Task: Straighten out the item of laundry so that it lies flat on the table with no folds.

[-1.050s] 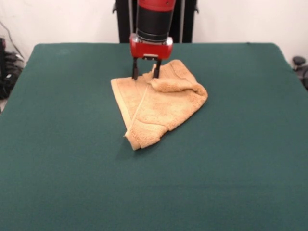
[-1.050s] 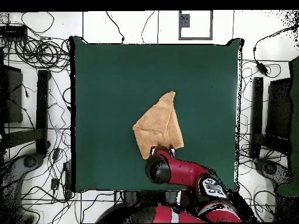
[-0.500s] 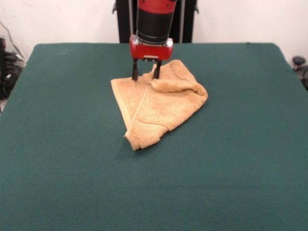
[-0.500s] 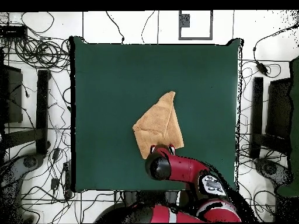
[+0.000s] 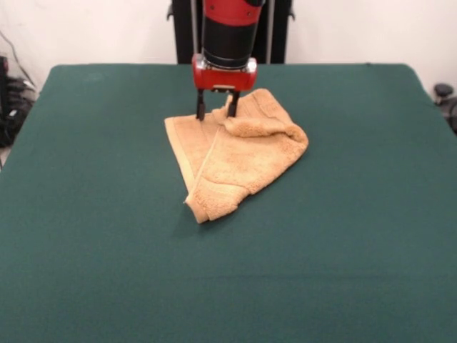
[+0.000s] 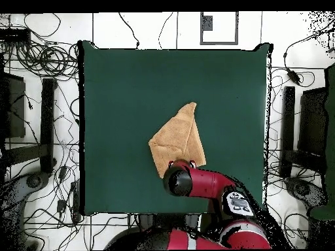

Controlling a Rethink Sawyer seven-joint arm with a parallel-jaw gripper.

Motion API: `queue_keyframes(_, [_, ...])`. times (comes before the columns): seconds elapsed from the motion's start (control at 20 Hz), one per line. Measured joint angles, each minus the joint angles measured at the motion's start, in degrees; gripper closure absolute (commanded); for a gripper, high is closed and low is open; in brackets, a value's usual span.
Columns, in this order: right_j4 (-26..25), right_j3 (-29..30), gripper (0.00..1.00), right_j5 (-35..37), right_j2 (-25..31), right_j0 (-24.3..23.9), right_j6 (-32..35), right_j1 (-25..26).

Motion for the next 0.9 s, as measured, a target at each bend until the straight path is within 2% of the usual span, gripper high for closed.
queue_keyframes(0.9, [0.0, -2.1, 0.0, 3.3, -0.9, 2.2, 0.0, 0.3])
